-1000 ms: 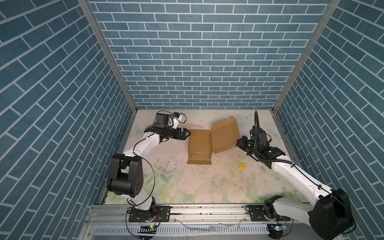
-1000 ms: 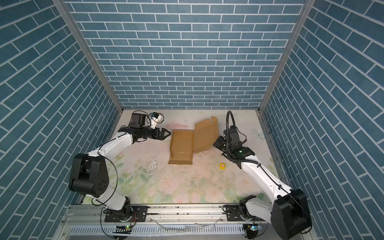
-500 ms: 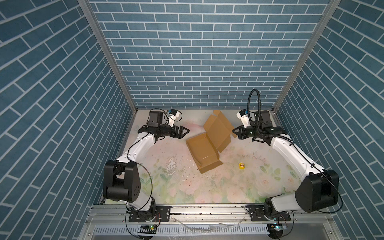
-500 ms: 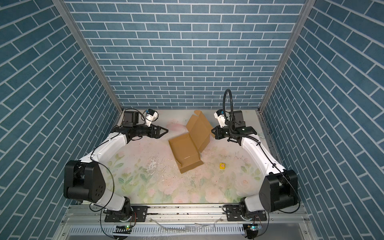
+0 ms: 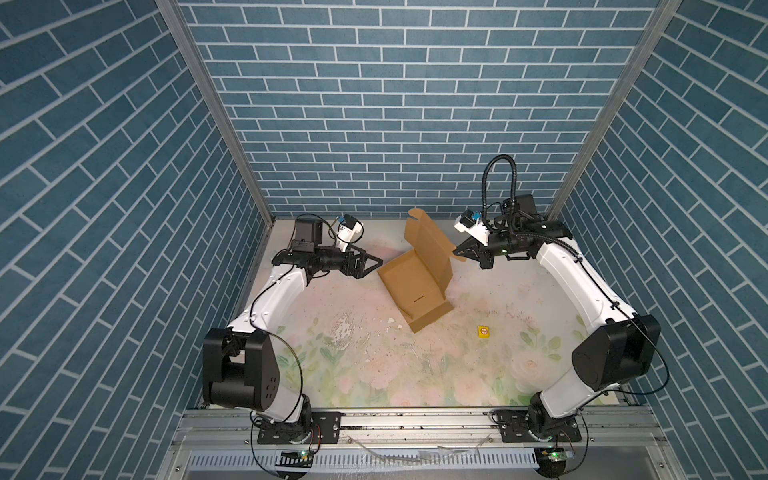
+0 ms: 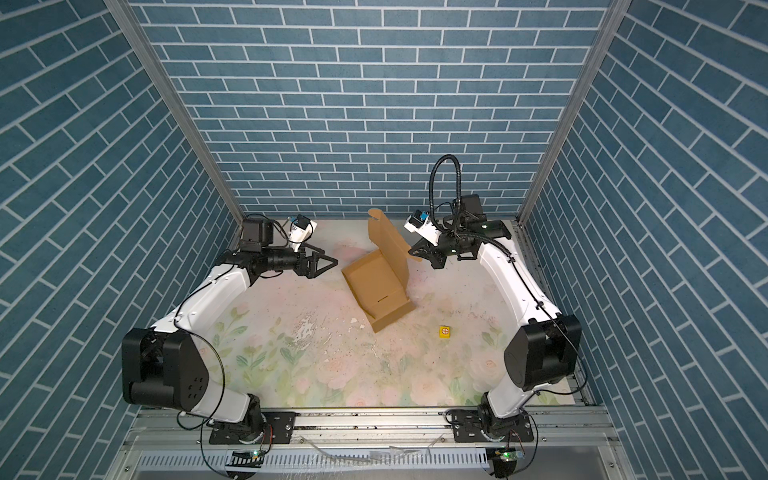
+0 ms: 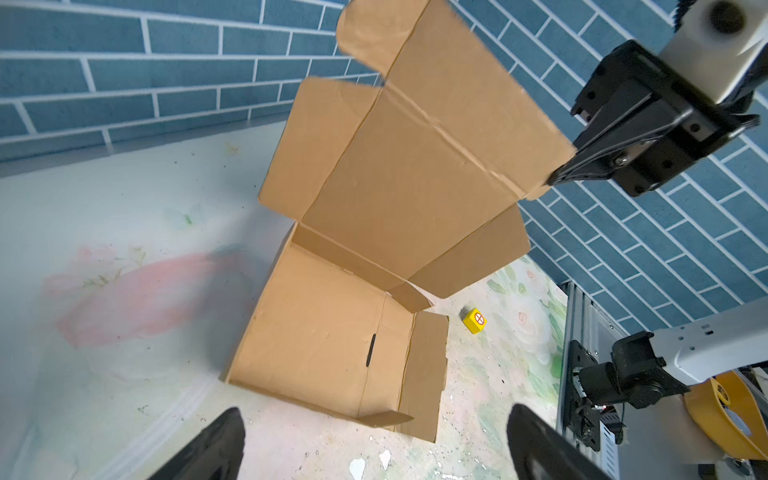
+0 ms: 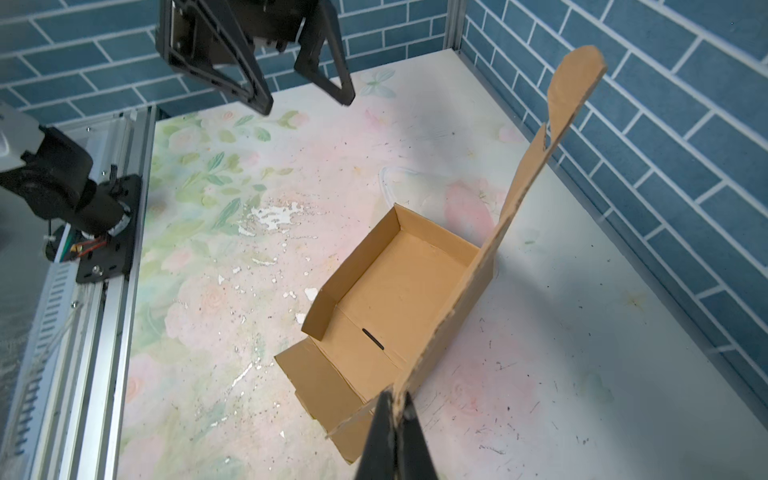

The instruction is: Fold the paper box

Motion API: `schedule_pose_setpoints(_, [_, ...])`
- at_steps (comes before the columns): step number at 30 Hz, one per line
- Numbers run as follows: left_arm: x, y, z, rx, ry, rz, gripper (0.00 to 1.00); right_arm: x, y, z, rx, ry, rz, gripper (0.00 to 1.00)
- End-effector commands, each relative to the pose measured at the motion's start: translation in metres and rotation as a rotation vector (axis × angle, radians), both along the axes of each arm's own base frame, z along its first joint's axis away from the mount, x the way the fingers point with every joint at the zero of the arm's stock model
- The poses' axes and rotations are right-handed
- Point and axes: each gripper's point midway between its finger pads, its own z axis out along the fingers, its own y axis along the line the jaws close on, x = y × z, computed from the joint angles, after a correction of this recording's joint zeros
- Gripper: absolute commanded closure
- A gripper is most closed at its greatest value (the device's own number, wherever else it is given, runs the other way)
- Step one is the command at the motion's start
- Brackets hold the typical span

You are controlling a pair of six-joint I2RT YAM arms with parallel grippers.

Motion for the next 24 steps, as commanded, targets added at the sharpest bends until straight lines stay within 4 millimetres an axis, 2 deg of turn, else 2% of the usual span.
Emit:
schedule_pose_setpoints(1, [-0.004,0.008,0.02,0.023,-0.078,-0.037,0.0,-0.024,0.003,-0.001,-0.065,-0.065,0.161,1.0])
schedule_pose_setpoints(5, [-0.003,0.005,0.018,0.031,-0.119,-0.089,0.0,-0.028,0.006,0.0,-0.143,-0.136,0.212,1.0])
schedule_pose_setpoints(8, [0.008,0.001,0.019,0.035,-0.2,-0.14,0.01,-0.026,0.006,-0.002,-0.22,-0.183,0.219,1.0])
schedule_pose_setpoints(11, [0.017,-0.007,0.032,0.013,-0.332,-0.217,0.0,-0.029,0.008,0.003,-0.246,-0.214,0.24,1.0])
schedule_pose_setpoints(14, [0.027,-0.015,0.033,0.019,-0.357,-0.261,0.02,-0.028,0.01,0.007,-0.251,-0.252,0.237,1.0])
schedule_pose_setpoints(16, [0.017,-0.024,0.024,0.053,-0.371,-0.326,0.04,-0.028,0.012,0.007,-0.255,-0.269,0.225,1.0])
schedule_pose_setpoints(19, [-0.008,-0.036,0.019,0.044,-0.392,-0.415,0.04,-0.029,0.017,0.01,-0.232,-0.286,0.221,1.0])
schedule_pose_setpoints(24, [-0.035,-0.037,0.011,-0.011,-0.343,-0.464,0.05,-0.028,0.022,0.01,-0.213,-0.285,0.21,1.0])
